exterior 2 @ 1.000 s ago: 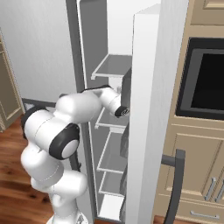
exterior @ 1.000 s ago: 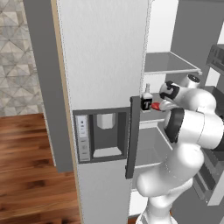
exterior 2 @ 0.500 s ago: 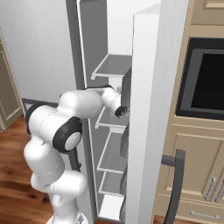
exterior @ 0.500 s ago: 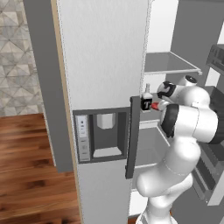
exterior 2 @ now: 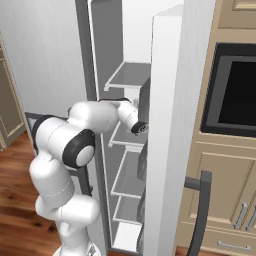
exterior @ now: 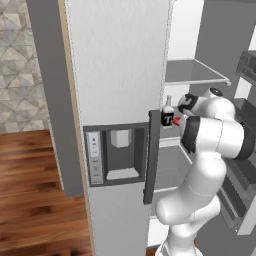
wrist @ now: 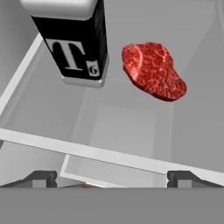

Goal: Pick steak from the fridge and place it on the plate on the counter.

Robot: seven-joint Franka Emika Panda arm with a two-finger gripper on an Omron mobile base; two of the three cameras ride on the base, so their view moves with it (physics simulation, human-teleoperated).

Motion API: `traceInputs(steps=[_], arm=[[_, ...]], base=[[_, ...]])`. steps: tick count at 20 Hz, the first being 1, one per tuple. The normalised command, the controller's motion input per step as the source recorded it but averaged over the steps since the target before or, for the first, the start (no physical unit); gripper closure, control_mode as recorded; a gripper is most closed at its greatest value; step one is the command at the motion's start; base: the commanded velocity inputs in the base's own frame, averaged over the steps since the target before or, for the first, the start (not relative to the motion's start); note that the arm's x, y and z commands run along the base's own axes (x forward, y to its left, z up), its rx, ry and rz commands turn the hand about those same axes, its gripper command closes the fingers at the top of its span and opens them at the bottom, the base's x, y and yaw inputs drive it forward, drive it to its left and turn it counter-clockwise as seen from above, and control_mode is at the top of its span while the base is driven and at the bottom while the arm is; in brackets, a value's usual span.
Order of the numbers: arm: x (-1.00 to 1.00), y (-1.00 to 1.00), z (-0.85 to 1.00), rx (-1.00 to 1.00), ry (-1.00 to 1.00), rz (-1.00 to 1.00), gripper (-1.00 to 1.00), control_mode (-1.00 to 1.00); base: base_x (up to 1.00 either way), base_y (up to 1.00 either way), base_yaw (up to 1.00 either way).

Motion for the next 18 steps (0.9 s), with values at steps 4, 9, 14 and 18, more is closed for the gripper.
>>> traceInputs(steps=[4,9,14,18], arm=[[0.14,-0.06,0.0,0.0,-0.01,0.0,-1.0,-1.0],[0.16,-0.1,0.0,0.0,-0.01,0.0,-1.0,-1.0],[0.14,-0.08,-0.05,0.0,0.0,0.0,-1.0,-1.0],[0.14,-0.03,-0.15,0.0,0.0,0.0,-1.0,-1.0]], base=[[0.0,0.0,0.0],[0.0,0.0,0.0],[0.0,0.0,0.0],[0.0,0.0,0.0]])
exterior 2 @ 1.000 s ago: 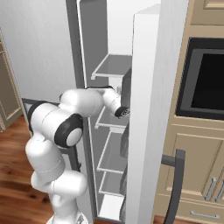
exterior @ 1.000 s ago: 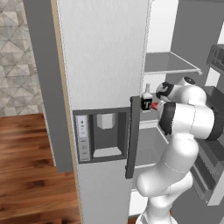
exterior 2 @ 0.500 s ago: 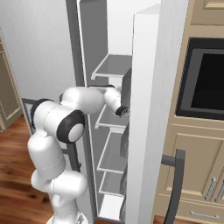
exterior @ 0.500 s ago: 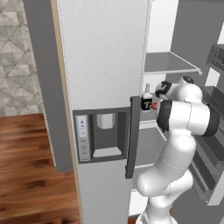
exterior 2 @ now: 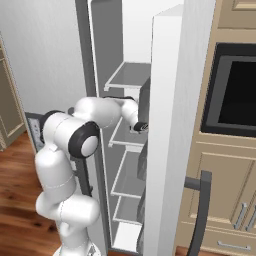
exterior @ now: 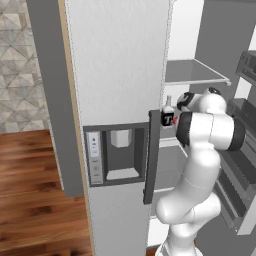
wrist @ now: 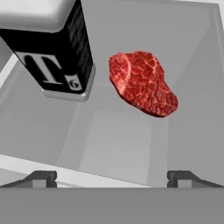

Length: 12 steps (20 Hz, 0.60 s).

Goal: Pick steak from the fridge and place it on the plate on the counter.

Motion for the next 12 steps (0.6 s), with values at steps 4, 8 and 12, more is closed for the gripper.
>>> traceInputs(steps=[4,8,12], arm=[[0.13,-0.01,-0.18,0.0,0.0,0.0,-1.0,-1.0],[0.15,-0.05,-0.17,0.0,0.0,0.0,-1.0,-1.0],[0.17,-0.05,-0.13,0.0,0.0,0.0,-1.0,-1.0]], base=[[0.0,0.0,0.0],[0.0,0.0,0.0],[0.0,0.0,0.0]])
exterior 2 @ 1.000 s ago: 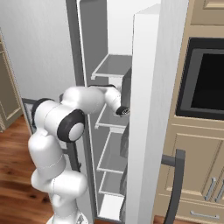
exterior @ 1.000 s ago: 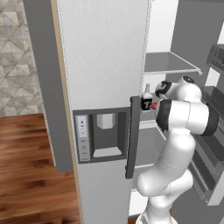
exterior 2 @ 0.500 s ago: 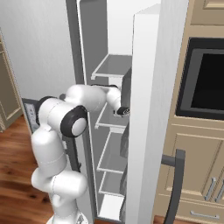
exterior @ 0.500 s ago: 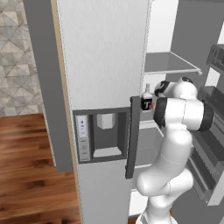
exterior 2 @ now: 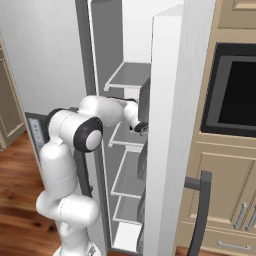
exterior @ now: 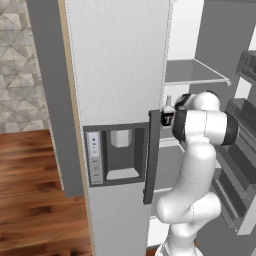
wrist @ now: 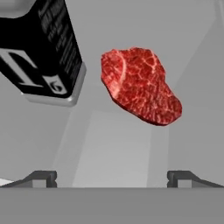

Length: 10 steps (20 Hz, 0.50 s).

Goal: Pick steak from the fridge and place it on the plate on the counter.

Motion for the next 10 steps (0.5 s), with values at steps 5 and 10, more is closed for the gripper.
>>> traceInputs(steps=[5,10], arm=[[0.21,-0.08,-0.08,0.0,0.0,0.0,-1.0,-1.0],[0.2,-0.12,0.0,0.0,0.0,0.0,-1.0,-1.0]], base=[[0.0,0.0,0.0],[0.0,0.0,0.0]])
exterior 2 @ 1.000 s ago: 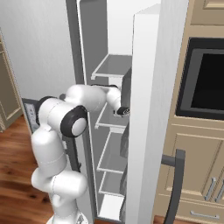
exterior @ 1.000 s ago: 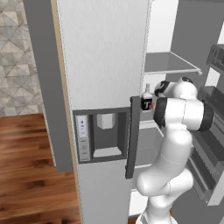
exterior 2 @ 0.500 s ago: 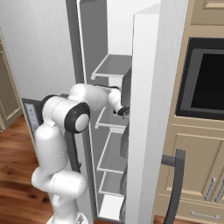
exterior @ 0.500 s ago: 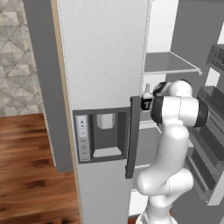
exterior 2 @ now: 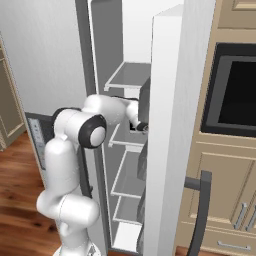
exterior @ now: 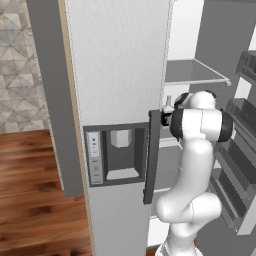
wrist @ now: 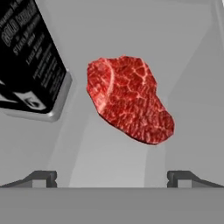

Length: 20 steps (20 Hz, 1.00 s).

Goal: Pick steak from the fridge and place it on the plate on the counter.

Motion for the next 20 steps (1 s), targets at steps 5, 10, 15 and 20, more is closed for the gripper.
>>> traceInputs(steps=[5,10,15,20], arm=[[0.23,-0.09,0.0,0.0,0.0,0.0,-1.0,-1.0],[0.21,-0.02,-0.04,0.0,0.0,0.0,-1.0,-1.0],[0.19,0.0,-0.14,0.0,0.0,0.0,-1.0,-1.0],[0.16,0.0,-0.18,0.0,0.0,0.0,-1.0,-1.0]], base=[[0.0,0.0,0.0],[0.0,0.0,0.0],[0.0,0.0,0.0],[0.0,0.0,0.0]])
